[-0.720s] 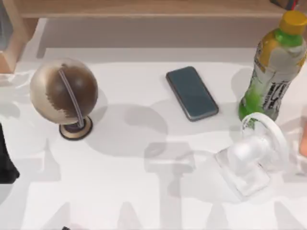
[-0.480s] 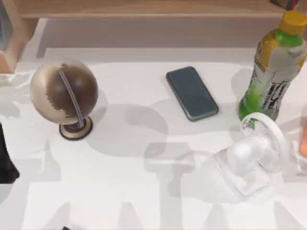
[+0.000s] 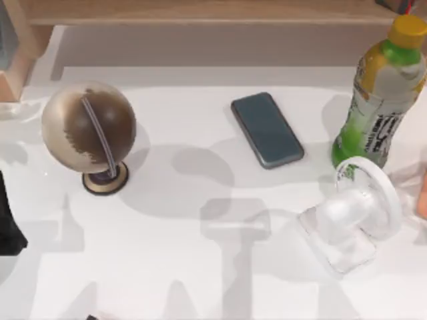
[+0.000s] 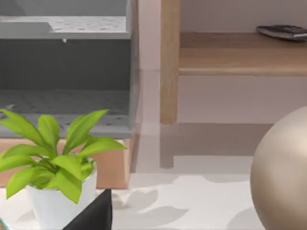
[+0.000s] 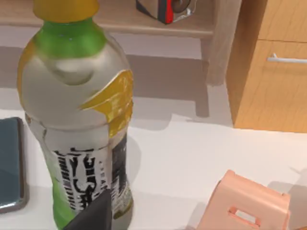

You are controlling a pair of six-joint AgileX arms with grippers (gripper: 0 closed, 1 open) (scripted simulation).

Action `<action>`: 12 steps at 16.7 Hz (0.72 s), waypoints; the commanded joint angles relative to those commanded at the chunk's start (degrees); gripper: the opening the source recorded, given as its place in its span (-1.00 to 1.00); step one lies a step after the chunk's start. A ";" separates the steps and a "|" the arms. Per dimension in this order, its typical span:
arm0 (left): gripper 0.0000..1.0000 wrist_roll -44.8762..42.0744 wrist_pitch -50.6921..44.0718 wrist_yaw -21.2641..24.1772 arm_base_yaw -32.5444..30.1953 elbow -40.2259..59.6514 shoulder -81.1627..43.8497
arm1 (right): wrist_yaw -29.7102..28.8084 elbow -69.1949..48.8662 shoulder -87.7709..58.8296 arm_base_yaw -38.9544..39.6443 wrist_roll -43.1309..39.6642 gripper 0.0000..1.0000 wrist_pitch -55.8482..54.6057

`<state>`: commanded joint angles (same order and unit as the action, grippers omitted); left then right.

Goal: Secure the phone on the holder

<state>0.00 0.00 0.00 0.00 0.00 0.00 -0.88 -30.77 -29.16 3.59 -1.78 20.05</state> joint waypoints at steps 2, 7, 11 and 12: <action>1.00 0.00 0.00 0.00 0.00 0.00 0.00 | -0.29 -13.11 -10.49 1.07 0.29 1.00 5.09; 1.00 0.00 0.00 0.00 0.00 0.00 0.00 | -0.61 -49.97 -33.86 3.99 1.27 1.00 15.11; 1.00 0.00 0.00 0.00 0.00 0.00 0.00 | -0.39 -72.08 -44.35 6.64 2.65 1.00 20.23; 1.00 0.00 0.00 0.00 0.00 0.00 0.00 | -0.30 -76.16 -46.62 7.34 3.01 1.00 21.29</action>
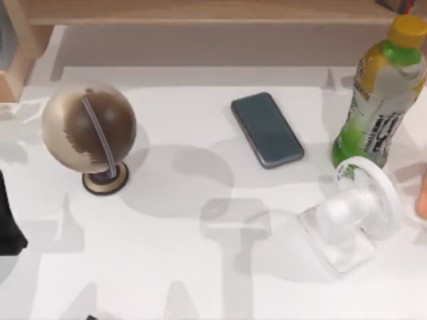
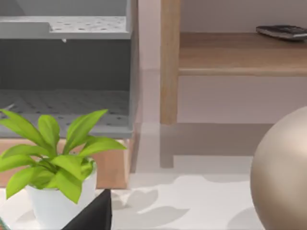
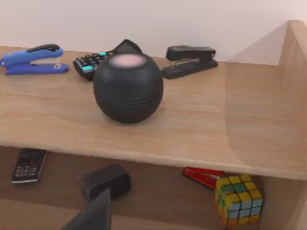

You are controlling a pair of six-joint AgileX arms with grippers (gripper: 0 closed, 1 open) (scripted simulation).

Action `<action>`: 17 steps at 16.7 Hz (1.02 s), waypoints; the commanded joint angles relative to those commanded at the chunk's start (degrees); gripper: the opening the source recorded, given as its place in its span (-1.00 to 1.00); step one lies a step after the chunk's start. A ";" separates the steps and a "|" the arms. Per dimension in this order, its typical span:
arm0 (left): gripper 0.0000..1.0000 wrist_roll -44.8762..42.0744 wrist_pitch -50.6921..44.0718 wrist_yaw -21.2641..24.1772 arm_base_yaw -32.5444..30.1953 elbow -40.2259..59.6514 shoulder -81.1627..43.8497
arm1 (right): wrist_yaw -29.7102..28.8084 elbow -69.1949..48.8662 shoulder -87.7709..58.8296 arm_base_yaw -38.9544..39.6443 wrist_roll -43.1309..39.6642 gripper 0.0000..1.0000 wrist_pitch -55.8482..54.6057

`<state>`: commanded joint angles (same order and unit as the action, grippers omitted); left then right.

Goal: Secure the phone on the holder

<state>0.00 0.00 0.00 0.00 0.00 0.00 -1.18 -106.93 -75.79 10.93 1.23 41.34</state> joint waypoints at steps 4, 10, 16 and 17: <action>1.00 0.00 0.00 0.00 0.00 0.00 0.00 | 0.19 -14.09 -14.02 2.62 0.54 1.00 6.25; 1.00 0.00 0.00 0.00 0.00 0.00 0.00 | 0.24 -34.22 -46.65 7.86 1.16 1.00 20.23; 1.00 0.00 0.00 0.00 0.00 0.00 0.00 | 0.22 -42.40 -71.26 13.96 4.45 1.00 34.80; 1.00 0.00 0.00 0.00 0.00 0.00 0.00 | 0.16 -42.79 -73.46 14.56 4.91 1.00 36.57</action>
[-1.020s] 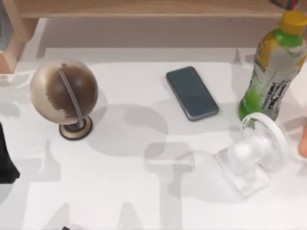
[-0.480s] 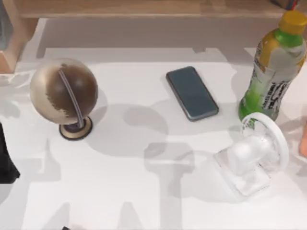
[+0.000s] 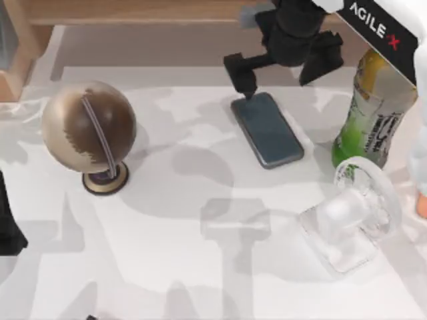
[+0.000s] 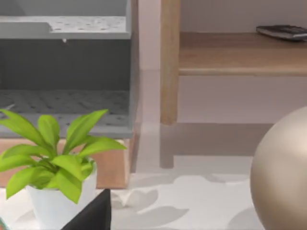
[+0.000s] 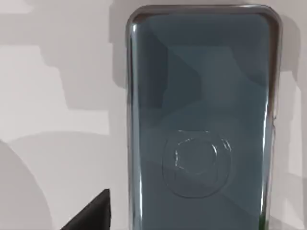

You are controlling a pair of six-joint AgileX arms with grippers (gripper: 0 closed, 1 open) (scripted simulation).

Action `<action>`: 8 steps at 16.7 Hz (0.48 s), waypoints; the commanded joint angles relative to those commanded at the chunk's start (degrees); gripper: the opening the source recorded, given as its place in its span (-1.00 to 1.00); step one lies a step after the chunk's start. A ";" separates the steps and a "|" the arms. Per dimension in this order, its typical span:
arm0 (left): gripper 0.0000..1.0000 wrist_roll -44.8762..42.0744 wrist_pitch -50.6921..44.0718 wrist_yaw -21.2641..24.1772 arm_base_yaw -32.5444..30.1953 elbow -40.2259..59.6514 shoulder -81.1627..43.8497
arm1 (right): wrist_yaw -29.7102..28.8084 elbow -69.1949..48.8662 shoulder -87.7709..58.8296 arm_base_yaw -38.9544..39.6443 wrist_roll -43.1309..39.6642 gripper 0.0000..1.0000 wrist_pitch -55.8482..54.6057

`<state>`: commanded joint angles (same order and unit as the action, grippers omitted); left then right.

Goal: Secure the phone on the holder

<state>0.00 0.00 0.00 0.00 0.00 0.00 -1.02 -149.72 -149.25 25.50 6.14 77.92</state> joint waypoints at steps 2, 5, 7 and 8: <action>1.00 0.00 0.00 0.00 0.00 0.00 0.00 | -0.10 -0.23 -2.57 0.70 0.60 1.00 2.16; 1.00 0.00 0.00 0.00 0.00 0.00 0.00 | -0.12 -0.25 -2.96 0.80 0.71 1.00 2.50; 1.00 0.00 0.00 0.00 0.00 0.00 0.00 | -0.12 -0.25 -2.96 0.80 0.71 1.00 2.50; 1.00 0.00 0.00 0.00 0.00 0.00 0.00 | -0.09 -0.13 -3.32 0.51 0.66 1.00 2.41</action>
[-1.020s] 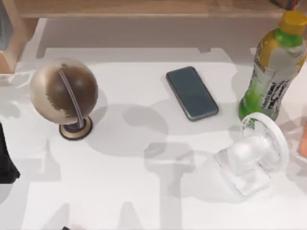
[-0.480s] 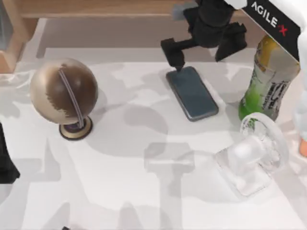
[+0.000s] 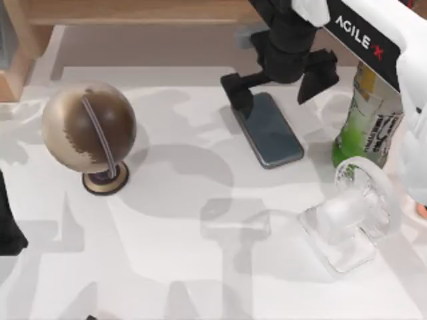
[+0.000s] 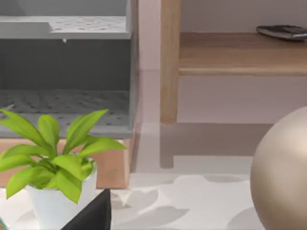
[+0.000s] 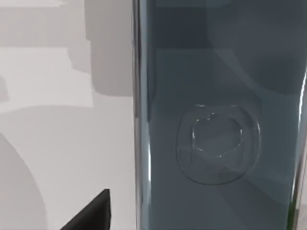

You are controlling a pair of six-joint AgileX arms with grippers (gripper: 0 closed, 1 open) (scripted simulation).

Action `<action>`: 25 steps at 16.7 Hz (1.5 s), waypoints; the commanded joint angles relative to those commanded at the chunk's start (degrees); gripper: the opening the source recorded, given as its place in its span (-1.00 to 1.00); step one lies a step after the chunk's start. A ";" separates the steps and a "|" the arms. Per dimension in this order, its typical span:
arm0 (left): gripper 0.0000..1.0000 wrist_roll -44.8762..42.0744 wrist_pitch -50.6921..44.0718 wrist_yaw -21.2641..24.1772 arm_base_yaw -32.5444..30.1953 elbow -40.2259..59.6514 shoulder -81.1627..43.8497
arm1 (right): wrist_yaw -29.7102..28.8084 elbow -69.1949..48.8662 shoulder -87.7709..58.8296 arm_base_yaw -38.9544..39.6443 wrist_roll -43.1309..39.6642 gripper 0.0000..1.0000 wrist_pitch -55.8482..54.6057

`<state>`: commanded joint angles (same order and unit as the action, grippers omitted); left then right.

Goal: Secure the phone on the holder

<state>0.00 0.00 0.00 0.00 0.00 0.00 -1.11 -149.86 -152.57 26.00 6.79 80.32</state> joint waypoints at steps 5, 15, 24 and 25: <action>1.00 0.00 0.00 0.00 0.00 0.00 0.00 | -0.02 4.26 -0.66 0.24 -0.03 1.00 -5.30; 1.00 0.00 0.00 0.00 0.00 0.00 0.00 | -0.06 12.47 -2.47 0.24 0.01 1.00 -15.31; 1.00 0.00 0.00 0.00 0.00 0.00 0.00 | -0.06 12.47 -2.47 0.24 0.01 -0.36 -15.31; 1.00 0.00 0.00 0.00 0.00 0.00 0.00 | -0.06 12.47 -2.47 0.24 0.01 -0.51 -15.31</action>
<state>0.00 0.00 0.00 0.00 0.00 0.00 -1.17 -137.39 -155.03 26.24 6.81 65.01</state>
